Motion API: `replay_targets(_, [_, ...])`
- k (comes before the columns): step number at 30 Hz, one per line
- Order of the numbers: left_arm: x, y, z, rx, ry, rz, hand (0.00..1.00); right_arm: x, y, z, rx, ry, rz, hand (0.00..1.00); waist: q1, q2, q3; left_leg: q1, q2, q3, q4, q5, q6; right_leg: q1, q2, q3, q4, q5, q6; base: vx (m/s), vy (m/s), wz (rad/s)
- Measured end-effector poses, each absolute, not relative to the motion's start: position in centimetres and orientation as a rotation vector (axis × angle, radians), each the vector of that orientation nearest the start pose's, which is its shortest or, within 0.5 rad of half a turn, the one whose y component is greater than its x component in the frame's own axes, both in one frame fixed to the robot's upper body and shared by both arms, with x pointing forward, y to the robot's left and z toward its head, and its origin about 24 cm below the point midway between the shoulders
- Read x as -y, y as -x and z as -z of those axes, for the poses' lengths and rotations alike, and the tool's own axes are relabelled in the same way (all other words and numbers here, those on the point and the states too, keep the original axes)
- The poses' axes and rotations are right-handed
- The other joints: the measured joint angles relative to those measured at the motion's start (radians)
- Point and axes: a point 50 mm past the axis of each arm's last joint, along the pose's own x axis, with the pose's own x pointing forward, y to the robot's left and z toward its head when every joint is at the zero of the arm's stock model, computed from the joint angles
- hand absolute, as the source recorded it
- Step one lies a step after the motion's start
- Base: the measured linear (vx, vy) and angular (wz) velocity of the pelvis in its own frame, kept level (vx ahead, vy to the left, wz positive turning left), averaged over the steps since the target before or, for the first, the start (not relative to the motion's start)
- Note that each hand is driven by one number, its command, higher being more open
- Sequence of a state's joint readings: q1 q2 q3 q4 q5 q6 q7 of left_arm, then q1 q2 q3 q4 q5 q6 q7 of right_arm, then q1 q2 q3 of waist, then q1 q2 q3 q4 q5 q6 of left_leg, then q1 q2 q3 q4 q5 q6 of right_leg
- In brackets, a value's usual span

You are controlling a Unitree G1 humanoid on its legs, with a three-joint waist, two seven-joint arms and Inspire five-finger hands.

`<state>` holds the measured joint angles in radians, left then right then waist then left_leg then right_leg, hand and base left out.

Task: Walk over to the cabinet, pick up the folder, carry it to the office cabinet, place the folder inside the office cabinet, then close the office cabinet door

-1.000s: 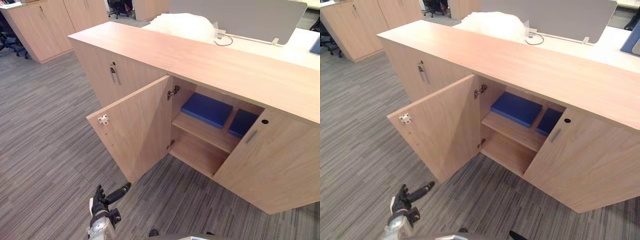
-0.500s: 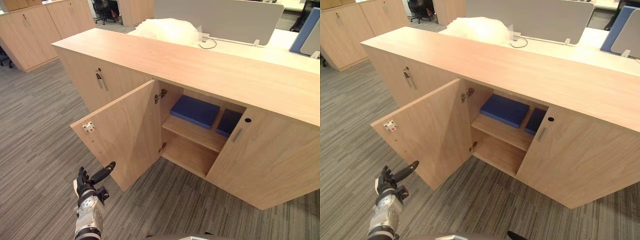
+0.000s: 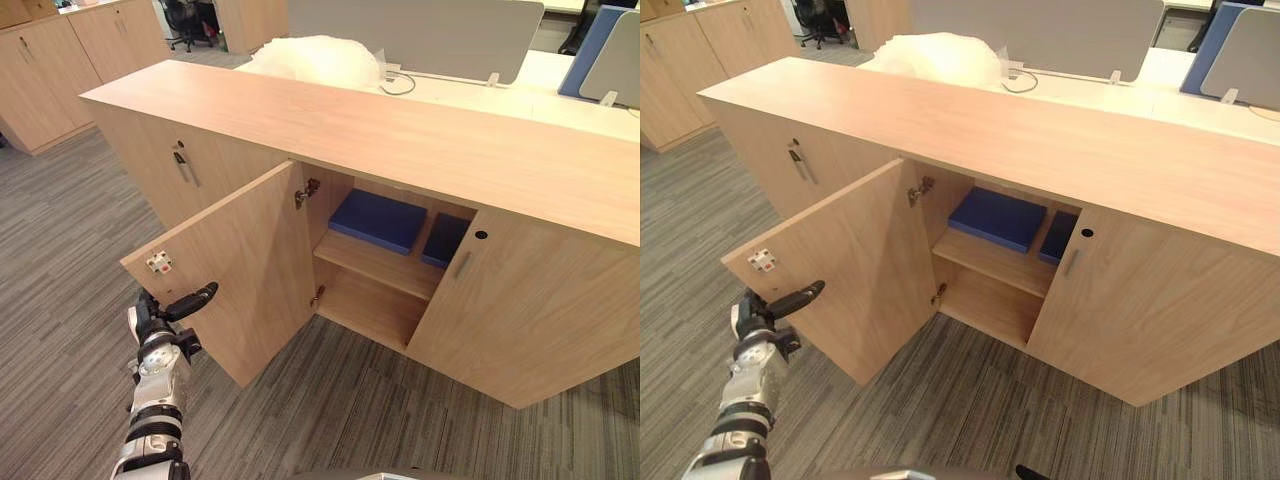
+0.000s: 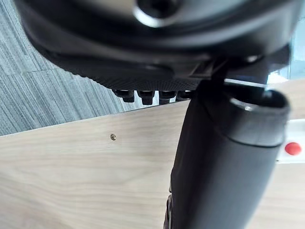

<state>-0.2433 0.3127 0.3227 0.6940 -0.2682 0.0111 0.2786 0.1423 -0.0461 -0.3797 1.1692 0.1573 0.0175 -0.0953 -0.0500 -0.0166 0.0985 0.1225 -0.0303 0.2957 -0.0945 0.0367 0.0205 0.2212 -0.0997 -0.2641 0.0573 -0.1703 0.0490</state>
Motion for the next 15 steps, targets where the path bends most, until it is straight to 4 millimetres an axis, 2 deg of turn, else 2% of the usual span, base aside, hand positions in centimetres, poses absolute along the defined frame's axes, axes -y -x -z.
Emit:
replay_targets(7, [-32.1,-25.6,2.1,-0.440,0.009,-0.708,1.00,21.1,-2.5,17.4,-1.285,-0.287,0.622,1.00,-0.001,0.008,-0.005,0.002,0.015,0.023,0.000,0.005,-0.010,-0.011,0.013,0.028,0.001,0.010,-0.013,-0.04,-0.017,-0.11])
replay_targets(12, [-30.6,-25.6,2.8,-0.478,-0.150,-0.597,1.00,21.3,-1.6,17.4,-1.297,-0.292,0.644,1.00,0.013,0.020,-0.011,-0.009,0.023,0.016,0.000,0.014,-0.015,-0.028,0.018,0.024,0.020,0.011,-0.014,-0.08,-0.025,0.06])
replay_targets(15, [-29.0,-24.7,3.1,-0.474,-0.248,-0.423,1.00,21.5,-1.3,17.4,-1.299,-0.310,0.661,1.00,0.023,0.027,-0.014,-0.023,0.020,-0.007,0.000,0.021,-0.010,-0.035,0.016,0.004,0.026,0.011,-0.014,-0.08,-0.005,0.24])
